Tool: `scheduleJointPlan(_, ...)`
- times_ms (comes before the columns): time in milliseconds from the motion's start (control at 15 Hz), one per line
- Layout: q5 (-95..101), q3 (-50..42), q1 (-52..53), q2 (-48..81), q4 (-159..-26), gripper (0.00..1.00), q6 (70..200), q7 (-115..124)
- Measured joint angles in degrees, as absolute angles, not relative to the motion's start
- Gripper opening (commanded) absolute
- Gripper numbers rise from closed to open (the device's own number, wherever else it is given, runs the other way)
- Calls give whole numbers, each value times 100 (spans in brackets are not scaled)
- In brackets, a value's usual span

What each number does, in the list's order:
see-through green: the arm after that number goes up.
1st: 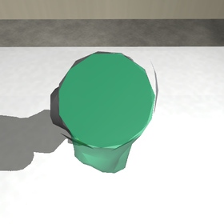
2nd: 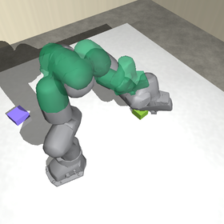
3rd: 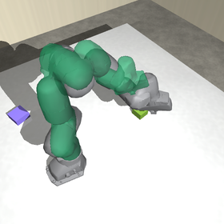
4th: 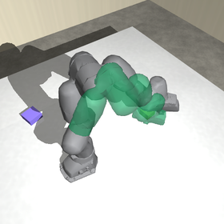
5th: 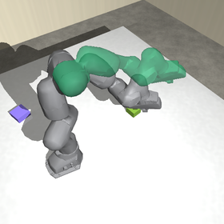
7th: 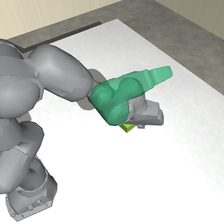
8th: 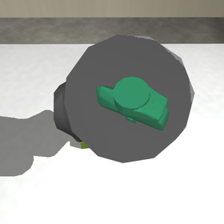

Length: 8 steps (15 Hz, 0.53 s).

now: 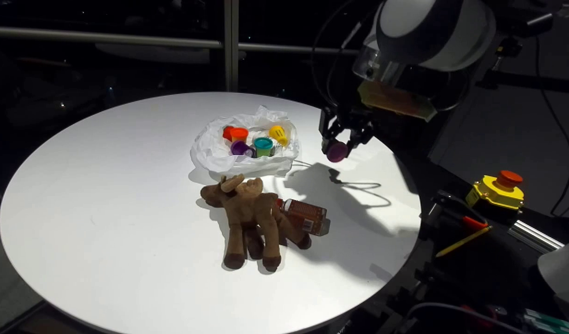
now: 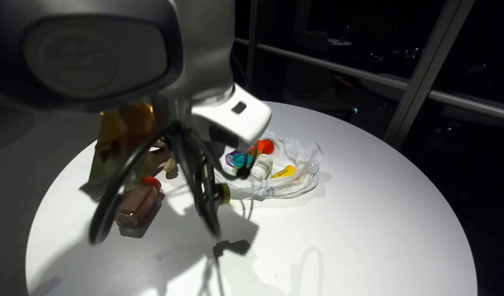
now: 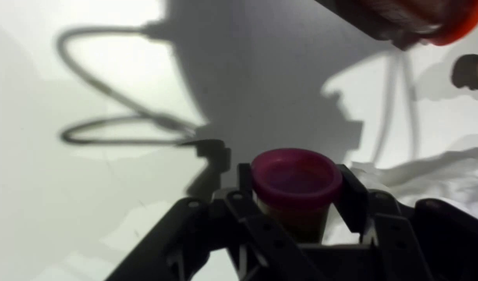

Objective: Put the objects on the table in the plastic bag

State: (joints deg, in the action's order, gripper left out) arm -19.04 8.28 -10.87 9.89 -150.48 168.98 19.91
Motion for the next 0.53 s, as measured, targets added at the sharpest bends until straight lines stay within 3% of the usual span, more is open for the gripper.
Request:
scheduleJointPlan(267, -1848, 694, -768, 932, -13990, 28, 16215, 1432)
scheduleJointPlan(533, -1997, 637, -715, 1712, -12921, 28, 16138, 849)
